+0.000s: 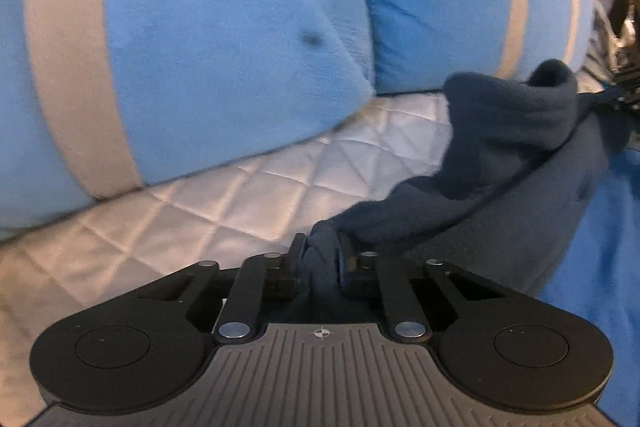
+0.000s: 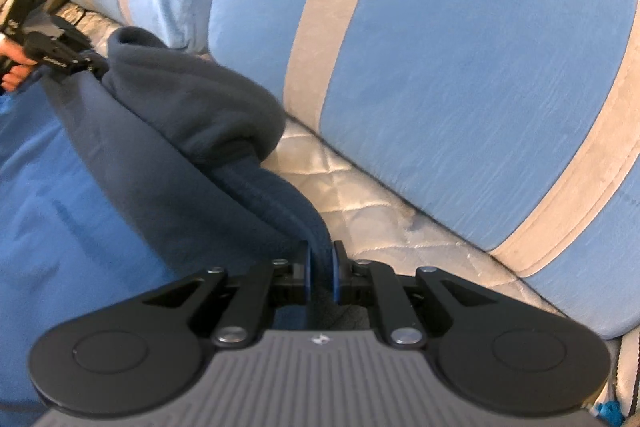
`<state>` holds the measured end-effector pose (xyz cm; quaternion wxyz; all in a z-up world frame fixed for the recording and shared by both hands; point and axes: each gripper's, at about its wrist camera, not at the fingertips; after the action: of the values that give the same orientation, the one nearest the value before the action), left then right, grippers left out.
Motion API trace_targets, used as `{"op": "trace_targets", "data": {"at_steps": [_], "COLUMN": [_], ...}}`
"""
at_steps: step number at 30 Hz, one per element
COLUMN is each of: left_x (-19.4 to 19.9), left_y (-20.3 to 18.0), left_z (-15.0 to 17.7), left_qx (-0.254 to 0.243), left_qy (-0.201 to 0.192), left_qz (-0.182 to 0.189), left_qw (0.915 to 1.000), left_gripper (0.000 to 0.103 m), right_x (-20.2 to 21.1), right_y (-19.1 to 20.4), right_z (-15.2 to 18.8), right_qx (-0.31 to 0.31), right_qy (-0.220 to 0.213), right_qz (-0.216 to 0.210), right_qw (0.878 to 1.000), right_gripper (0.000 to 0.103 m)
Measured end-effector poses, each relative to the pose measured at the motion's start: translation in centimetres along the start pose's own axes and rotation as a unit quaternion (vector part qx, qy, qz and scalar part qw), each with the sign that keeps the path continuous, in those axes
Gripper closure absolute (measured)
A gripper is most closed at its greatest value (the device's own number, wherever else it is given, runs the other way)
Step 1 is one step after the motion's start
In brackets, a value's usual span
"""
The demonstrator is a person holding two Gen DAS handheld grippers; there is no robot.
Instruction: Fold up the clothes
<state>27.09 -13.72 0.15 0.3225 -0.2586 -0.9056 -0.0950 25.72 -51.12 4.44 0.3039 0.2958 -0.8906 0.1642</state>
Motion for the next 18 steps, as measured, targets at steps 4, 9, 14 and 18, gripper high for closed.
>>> {"op": "trace_targets", "data": {"at_steps": [4,9,14,18], "left_x": [1.5,1.4,3.2,2.5], "left_y": [-0.3,-2.9,-2.0,-1.6], "left_z": [-0.2,-0.7,-3.6,-4.8], "left_qx": [-0.037,-0.099,-0.026,0.040], "left_qy": [-0.013,0.013,-0.058,-0.075], "left_qz": [-0.051,-0.089,-0.056,0.070], "left_qw": [0.9979,0.9910,0.9964,0.9939], "left_gripper": [0.089,0.084,0.043,0.017], "right_x": [0.1,-1.3,0.5,-0.1], "right_y": [1.0,3.5,2.7,1.8], "right_z": [-0.7,-0.6,-2.7,-4.2], "right_qx": [0.005,0.076,-0.020,-0.102], "right_qy": [-0.010,0.053,-0.019,-0.045], "right_qz": [0.007,0.012,0.012,-0.055], "right_qw": [1.000,0.996,1.000,0.992], "right_gripper": [0.094,0.092,0.026,0.021]}}
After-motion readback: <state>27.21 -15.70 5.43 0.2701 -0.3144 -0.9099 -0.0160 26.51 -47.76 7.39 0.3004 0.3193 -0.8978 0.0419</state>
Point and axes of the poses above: each gripper's, at about its wrist camera, not at the fingertips, and x roughly against the way its jaws point, y to its left, z to its underside, and after that the axes turned 10 degrees about -y, right-handed
